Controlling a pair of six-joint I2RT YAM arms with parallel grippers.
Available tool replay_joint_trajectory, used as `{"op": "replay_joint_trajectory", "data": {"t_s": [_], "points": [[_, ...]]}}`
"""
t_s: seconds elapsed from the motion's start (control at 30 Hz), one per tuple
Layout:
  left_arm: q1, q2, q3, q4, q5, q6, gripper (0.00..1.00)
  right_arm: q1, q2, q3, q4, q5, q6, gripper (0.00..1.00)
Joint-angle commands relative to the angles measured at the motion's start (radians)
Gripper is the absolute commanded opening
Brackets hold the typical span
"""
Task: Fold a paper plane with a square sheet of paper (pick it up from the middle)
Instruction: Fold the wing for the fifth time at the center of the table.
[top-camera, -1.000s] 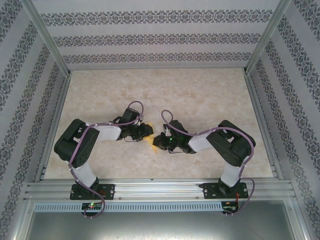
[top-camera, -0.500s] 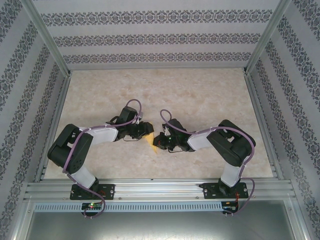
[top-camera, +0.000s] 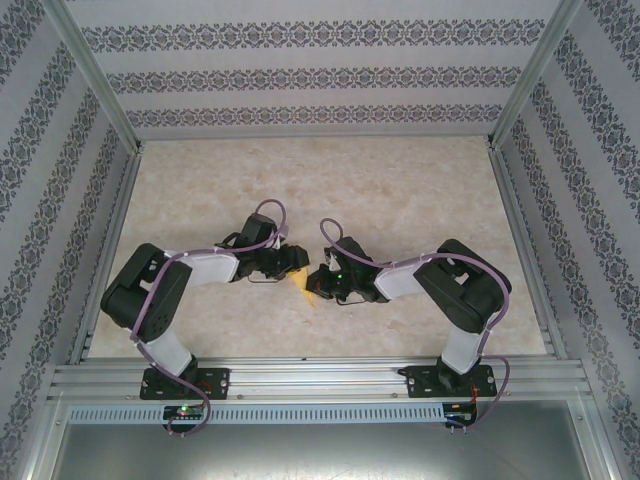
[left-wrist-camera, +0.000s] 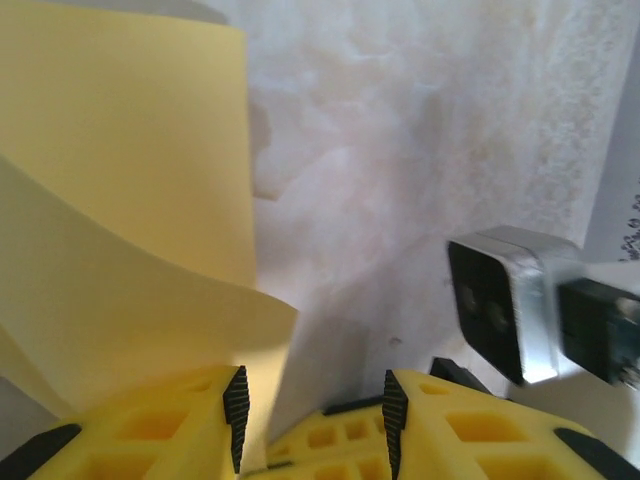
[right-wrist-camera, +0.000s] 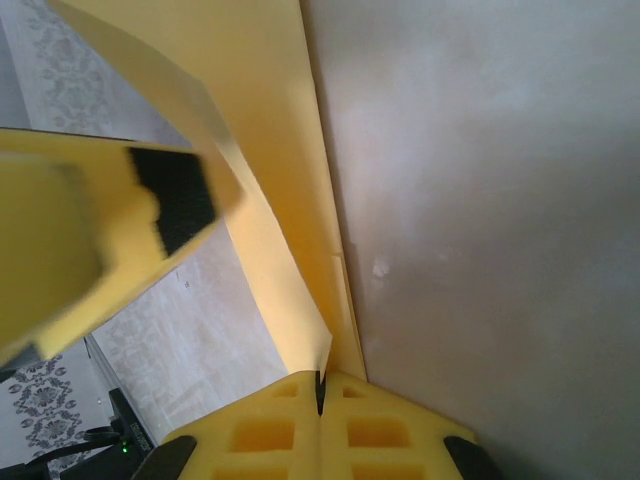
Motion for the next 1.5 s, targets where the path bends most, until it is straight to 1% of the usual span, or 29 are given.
{"op": "replay_joint_trajectory", "data": {"t_s": [0.0, 0.17, 0.27, 0.47, 0.57, 0.7, 0.83, 0.93, 1.0, 1.13, 1.3, 1.47], "points": [[-0.011, 0.039, 0.035, 0.007, -0.019, 0.020, 0.42, 0.004, 0.029, -0.009, -0.111, 0.018, -0.025, 0.00], [-0.011, 0.068, 0.033, -0.086, -0.089, 0.003, 0.38, 0.005, 0.006, -0.016, -0.114, 0.015, -0.034, 0.01], [-0.012, 0.079, 0.028, -0.115, -0.111, -0.003, 0.37, 0.009, -0.023, -0.016, -0.142, 0.015, -0.056, 0.08], [-0.011, 0.090, 0.033, -0.142, -0.118, 0.001, 0.36, 0.029, -0.076, -0.005, -0.227, 0.029, -0.129, 0.16], [-0.011, 0.093, 0.036, -0.145, -0.116, 0.004, 0.36, 0.044, -0.092, 0.016, -0.276, 0.046, -0.168, 0.23], [-0.011, 0.094, 0.039, -0.150, -0.116, 0.004, 0.36, 0.058, -0.111, 0.046, -0.349, 0.084, -0.214, 0.27], [-0.011, 0.096, 0.040, -0.150, -0.113, 0.003, 0.36, 0.076, -0.107, 0.089, -0.451, 0.143, -0.265, 0.27], [-0.011, 0.096, 0.040, -0.147, -0.110, 0.004, 0.36, 0.082, -0.101, 0.098, -0.484, 0.179, -0.269, 0.24], [-0.011, 0.099, 0.042, -0.149, -0.108, 0.007, 0.36, 0.080, -0.092, 0.097, -0.480, 0.175, -0.257, 0.19], [-0.011, 0.103, 0.043, -0.152, -0.107, 0.009, 0.36, 0.081, -0.074, 0.079, -0.445, 0.145, -0.226, 0.13], [-0.011, 0.105, 0.049, -0.157, -0.105, 0.012, 0.36, 0.085, -0.065, 0.068, -0.447, 0.135, -0.217, 0.12], [-0.011, 0.108, 0.051, -0.175, -0.114, 0.011, 0.36, 0.088, -0.059, 0.065, -0.500, 0.152, -0.209, 0.10]]}}
